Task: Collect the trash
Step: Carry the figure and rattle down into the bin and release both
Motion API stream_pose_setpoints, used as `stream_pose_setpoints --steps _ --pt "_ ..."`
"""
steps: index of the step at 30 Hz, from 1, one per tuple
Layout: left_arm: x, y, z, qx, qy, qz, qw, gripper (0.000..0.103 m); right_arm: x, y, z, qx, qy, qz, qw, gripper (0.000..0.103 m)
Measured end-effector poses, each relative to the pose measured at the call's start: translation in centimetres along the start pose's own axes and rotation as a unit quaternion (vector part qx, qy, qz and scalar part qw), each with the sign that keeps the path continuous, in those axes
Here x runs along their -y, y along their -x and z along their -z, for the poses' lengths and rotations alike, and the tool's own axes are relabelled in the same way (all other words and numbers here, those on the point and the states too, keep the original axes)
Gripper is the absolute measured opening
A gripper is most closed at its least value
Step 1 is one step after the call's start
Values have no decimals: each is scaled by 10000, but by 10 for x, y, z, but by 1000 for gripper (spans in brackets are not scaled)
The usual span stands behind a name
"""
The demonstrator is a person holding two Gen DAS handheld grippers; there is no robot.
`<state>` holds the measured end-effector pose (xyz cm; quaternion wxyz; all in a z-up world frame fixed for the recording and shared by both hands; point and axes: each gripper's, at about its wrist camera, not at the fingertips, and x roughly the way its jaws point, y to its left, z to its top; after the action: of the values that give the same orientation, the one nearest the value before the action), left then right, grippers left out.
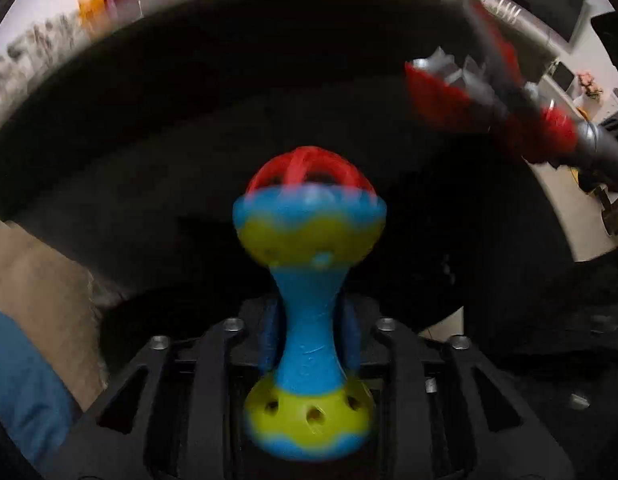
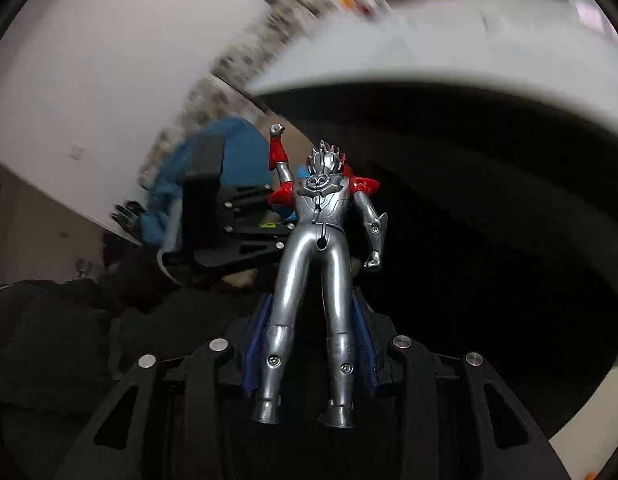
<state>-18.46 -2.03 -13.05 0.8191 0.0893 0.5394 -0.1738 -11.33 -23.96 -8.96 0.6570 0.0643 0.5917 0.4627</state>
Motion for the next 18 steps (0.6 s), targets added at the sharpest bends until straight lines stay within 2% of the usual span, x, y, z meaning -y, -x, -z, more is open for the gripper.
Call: stream_pose_setpoints --steps 1,2,3,4,5,6,8,12,14,16,18 --pt "-2 -17 -2 -225 63 15 9997 65 12 -12 -3 -151 -103 101 9998 40" --pt "-4 -26 -3 -327 123 -47 9994 81 26 -25 -8 -293 -234 213 9991 47" --pt "-6 -38 -6 -445 142 -55 9989 86 36 -38 -6 -460 -379 236 9979 58" --pt "-8 -51 -8 -592 117 -20 9982 86 46 -48 -8 -574 -467 346 9967 79" --pt "-10 -61 -11 -687 151 -119 9975 86 56 -58 -10 -649 -537 588 9947 82" --pt "-12 -70 -13 -803 180 -188 9964 86 67 -70 -12 -793 -577 768 9922 82" --pt "-14 -81 -17 -958 274 -236 9947 86 82 -84 -12 -994 -726 850 9887 82" --pt "-21 -64 -16 -845 397 -167 9955 86 73 -71 -16 -885 -679 773 9907 78" --pt "-16 -35 -10 -586 348 -228 9974 86 47 -48 -17 -639 -372 680 9949 77" --pt "-10 5 -11 -191 275 -258 9991 86 13 0 -24 -107 40 624 9980 77" --pt "-8 45 -17 236 243 -190 9992 86 -13 41 -44 543 426 721 9950 77"
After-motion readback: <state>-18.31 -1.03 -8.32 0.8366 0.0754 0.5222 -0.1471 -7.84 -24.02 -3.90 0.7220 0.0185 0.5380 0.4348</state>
